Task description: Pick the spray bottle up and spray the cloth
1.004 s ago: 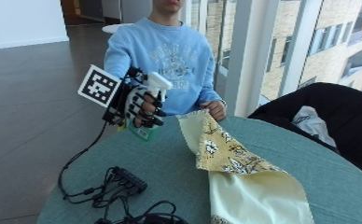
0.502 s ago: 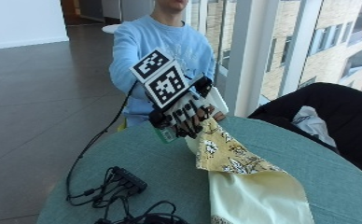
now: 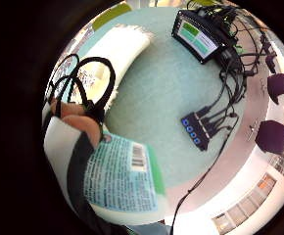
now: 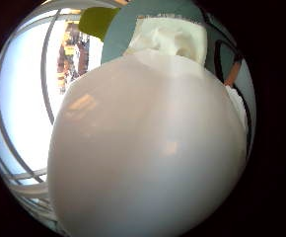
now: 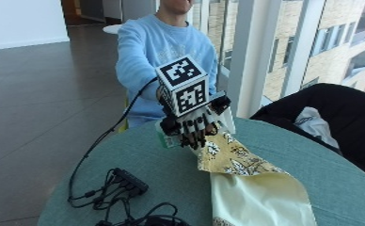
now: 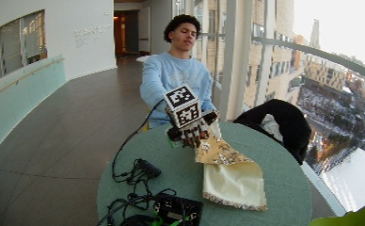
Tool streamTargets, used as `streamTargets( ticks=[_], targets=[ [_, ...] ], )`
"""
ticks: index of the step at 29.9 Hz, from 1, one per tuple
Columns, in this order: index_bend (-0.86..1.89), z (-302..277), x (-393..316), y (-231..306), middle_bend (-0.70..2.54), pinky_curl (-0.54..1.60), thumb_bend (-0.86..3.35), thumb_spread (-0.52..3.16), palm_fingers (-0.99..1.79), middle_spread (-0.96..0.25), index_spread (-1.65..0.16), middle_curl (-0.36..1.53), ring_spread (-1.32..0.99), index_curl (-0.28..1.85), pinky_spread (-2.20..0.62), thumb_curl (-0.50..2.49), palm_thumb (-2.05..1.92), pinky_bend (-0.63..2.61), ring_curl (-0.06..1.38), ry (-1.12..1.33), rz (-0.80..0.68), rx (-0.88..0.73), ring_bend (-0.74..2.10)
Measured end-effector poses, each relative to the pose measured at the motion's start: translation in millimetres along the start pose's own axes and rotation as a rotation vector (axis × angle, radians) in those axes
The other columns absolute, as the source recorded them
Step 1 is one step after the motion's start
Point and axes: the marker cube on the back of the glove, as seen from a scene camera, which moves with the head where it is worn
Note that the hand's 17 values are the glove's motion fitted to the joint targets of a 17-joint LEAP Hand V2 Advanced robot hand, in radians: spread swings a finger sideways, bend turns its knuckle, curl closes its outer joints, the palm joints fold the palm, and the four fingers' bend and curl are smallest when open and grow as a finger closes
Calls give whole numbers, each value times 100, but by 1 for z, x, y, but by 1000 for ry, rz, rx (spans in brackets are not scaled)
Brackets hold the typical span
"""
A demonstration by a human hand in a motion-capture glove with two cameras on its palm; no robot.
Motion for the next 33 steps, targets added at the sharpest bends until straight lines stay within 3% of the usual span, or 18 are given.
streamTargets(
  ticks=[33],
  targets=[
    [19, -1, -4, -3, 32, 39, -3, 60, 126, -8, -21, 47, -6, 57, -8, 70, 93, 35, 39, 20, -3, -14, 51]
  ],
)
